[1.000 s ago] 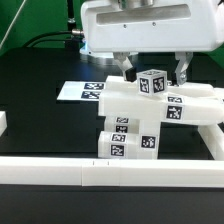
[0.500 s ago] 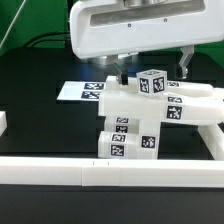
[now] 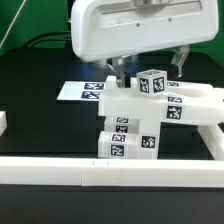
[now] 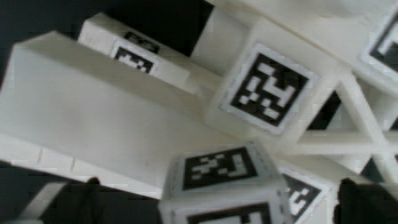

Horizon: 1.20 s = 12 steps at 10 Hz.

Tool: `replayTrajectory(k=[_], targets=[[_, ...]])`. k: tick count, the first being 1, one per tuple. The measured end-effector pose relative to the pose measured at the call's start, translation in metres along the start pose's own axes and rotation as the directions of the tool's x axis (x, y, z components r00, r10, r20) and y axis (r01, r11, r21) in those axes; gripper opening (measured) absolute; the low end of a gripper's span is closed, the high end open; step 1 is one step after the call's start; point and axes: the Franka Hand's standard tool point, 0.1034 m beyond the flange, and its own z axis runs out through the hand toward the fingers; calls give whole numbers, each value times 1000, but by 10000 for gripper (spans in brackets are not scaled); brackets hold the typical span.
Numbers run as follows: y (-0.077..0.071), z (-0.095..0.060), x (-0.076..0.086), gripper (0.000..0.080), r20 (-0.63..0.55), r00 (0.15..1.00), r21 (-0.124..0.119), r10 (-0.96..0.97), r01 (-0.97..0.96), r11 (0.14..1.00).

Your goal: Assemble chair

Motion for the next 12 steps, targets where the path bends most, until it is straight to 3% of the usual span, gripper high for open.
replayTrajectory(k=[1, 2, 3, 4, 6, 7, 9, 12], targets=[[0, 0, 0, 640, 0, 1000, 0, -11, 11, 1000], [0, 0, 0, 449, 0, 1000, 0, -10, 10, 1000], [0, 0, 0, 449, 0, 1000, 0, -10, 10, 1000], [0, 0, 0, 282, 0, 1000, 1, -1, 1, 1000], [0, 0, 0, 284, -4, 997, 8, 73, -73, 997], [0, 0, 0, 284, -8, 980, 22, 200, -200, 980], [-1, 1, 3, 284, -24, 891, 37, 453, -452, 891], [0, 0, 5, 284, -29, 792, 43, 610, -609, 792]])
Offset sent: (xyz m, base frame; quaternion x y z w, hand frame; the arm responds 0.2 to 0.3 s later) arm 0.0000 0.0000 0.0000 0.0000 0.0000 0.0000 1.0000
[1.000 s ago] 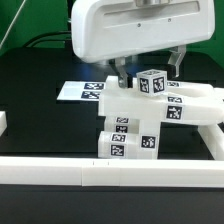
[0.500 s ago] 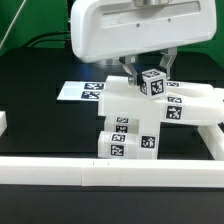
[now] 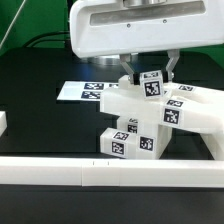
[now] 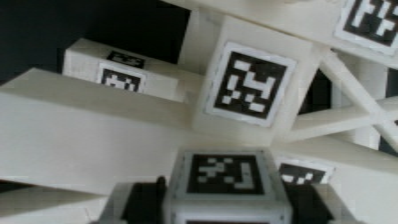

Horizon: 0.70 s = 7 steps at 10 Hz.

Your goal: Assemble chair

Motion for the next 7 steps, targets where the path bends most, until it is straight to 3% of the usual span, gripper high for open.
replayTrajectory(k=[5, 7], targets=[[-1, 0, 0, 285, 0, 953, 4, 302, -302, 953], [-2, 0, 0, 285, 0, 949, 4, 315, -315, 949]])
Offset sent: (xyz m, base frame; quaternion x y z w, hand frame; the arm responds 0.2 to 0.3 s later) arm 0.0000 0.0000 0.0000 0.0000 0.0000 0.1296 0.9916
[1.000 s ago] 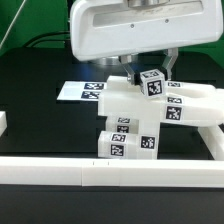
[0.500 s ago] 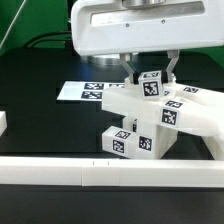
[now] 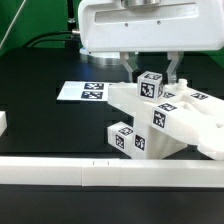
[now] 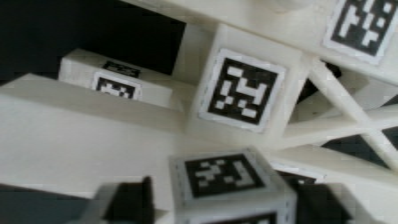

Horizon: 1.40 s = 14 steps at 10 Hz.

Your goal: Assemble chair

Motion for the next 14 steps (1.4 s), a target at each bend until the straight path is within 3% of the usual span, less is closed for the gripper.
replayTrajectory(k=[1, 2, 3, 7, 8, 11, 14], targets=[[0, 0, 0, 494, 0, 999, -1, -37, 37, 999], [0, 1, -2, 494, 3, 997, -11, -81, 81, 997], [-1, 1, -1, 620, 5, 989, -12, -150, 150, 989], [0, 0, 0, 648, 9, 901, -18, -433, 433, 901], [1, 0, 1, 649, 18, 815, -34, -579, 579, 815], [1, 1, 3, 649, 52, 591, -36, -805, 807, 590], [1, 1, 2, 649, 70, 425, -30, -903, 905, 424]])
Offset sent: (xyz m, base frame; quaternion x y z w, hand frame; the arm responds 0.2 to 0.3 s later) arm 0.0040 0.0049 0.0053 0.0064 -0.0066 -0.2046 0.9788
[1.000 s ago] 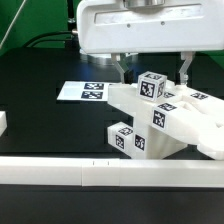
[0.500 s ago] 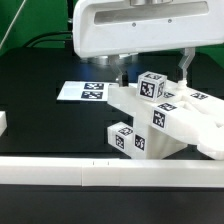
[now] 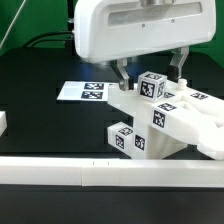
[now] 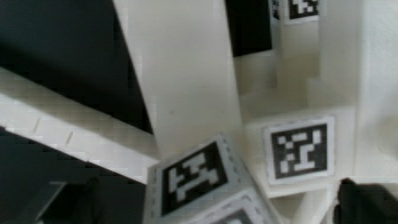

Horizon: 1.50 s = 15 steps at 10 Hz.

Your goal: Assemble chair

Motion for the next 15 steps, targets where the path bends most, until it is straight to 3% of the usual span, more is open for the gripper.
replayTrajectory(k=[3, 4, 5, 6, 7, 9, 11, 13, 15], targets=[[0, 1, 0, 649, 5, 987, -8, -161, 161, 987], [1, 1, -1, 535, 6, 979, -8, -205, 205, 979], [1, 1, -1, 368, 6, 980, -7, -201, 201, 980], [1, 1, -1, 368, 6, 980, -7, -201, 201, 980], [1, 1, -1, 286, 6, 980, -7, -200, 200, 980], [1, 1, -1, 286, 2, 989, -5, -146, 146, 989], [1, 1, -1, 286, -15, 998, -6, 69, -69, 998], [-1, 2, 1, 286, -34, 955, -1, 296, -296, 955], [-2, 2, 3, 287, -42, 913, 4, 405, -406, 914]])
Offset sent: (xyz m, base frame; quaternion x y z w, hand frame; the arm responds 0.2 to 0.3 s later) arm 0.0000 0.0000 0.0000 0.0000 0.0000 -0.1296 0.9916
